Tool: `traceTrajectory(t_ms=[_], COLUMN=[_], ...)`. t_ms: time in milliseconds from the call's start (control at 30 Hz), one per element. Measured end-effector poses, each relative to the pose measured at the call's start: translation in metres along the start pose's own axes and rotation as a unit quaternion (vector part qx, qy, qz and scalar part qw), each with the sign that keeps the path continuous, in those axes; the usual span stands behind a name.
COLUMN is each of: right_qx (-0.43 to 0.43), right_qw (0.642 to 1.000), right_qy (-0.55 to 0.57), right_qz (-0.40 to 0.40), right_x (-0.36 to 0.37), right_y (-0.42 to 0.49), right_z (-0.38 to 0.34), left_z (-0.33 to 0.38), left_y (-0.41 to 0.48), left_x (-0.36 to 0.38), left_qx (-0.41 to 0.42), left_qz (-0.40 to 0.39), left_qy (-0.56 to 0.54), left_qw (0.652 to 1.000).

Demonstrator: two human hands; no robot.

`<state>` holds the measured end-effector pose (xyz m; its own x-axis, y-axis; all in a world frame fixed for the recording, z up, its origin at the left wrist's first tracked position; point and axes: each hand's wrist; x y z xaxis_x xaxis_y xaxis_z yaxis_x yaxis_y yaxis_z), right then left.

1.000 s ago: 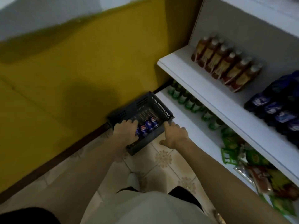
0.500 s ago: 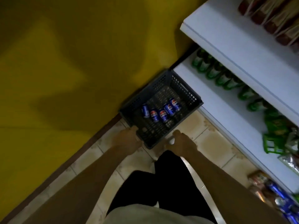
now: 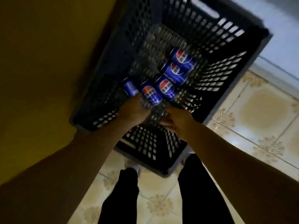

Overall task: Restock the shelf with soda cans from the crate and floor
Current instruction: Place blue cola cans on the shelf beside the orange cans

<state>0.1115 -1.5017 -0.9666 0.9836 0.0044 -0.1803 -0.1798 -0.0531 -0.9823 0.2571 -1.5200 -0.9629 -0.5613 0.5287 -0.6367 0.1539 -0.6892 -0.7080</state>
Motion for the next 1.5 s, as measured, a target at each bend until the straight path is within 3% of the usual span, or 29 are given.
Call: traceTrajectory(t_ms=[100, 233, 367, 467, 667, 800, 933, 1067, 1167, 1267, 1400, 1500], right_qx=[0.053, 0.074, 0.086, 0.089, 0.091, 0.082, 0.047, -0.071, -0.279, -0.476, -0.513, -0.509], right_qw=[0.990, 0.977, 0.957, 0.951, 0.946, 0.915, 0.888, 0.907, 0.921, 0.847, 0.786, 0.760], right_qy=[0.125, 0.200, 0.276, 0.294, 0.300, 0.348, 0.437, 0.405, 0.214, 0.114, 0.180, 0.212], right_qz=[0.038, 0.027, 0.005, 0.016, 0.087, 0.187, 0.137, 0.085, 0.169, 0.207, 0.295, 0.344], right_x=[0.039, 0.070, 0.077, 0.070, 0.027, -0.013, -0.069, -0.118, -0.143, -0.159, -0.191, -0.225], right_y=[0.076, 0.136, 0.149, 0.129, 0.001, -0.138, -0.280, -0.368, -0.413, -0.462, -0.524, -0.560], right_z=[0.003, 0.004, 0.004, 0.002, -0.002, 0.004, 0.021, 0.047, 0.067, 0.080, 0.093, 0.106], left_z=[-0.018, -0.038, -0.038, -0.028, 0.030, 0.091, 0.154, 0.197, 0.219, 0.242, 0.283, 0.318], left_y=[0.080, 0.150, 0.170, 0.154, 0.041, -0.080, -0.196, -0.286, -0.346, -0.399, -0.465, -0.509], left_x=[0.045, 0.083, 0.086, 0.072, -0.002, -0.062, -0.118, -0.169, -0.201, -0.226, -0.251, -0.260], left_qx=[0.012, 0.035, -0.002, -0.052, -0.080, -0.115, -0.075, 0.050, 0.129, 0.210, 0.334, 0.417], left_qz=[0.025, 0.048, 0.032, 0.031, 0.081, 0.080, 0.066, 0.087, 0.096, 0.102, 0.076, 0.040], left_qy=[0.005, 0.011, 0.012, -0.054, -0.172, -0.384, -0.462, -0.446, -0.435, -0.407, -0.346, -0.314], left_qw=[1.000, 0.998, 0.999, 0.997, 0.979, 0.912, 0.881, 0.889, 0.886, 0.883, 0.874, 0.852])
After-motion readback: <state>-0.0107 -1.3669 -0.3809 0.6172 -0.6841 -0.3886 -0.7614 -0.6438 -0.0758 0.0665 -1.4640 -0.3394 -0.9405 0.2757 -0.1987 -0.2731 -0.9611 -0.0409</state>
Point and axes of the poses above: each hand's wrist, its own y-axis towards the middle knuckle, its own x-axis out of the palm, z = x × y, and after that the axes turned 13 degrees about z, right-handed
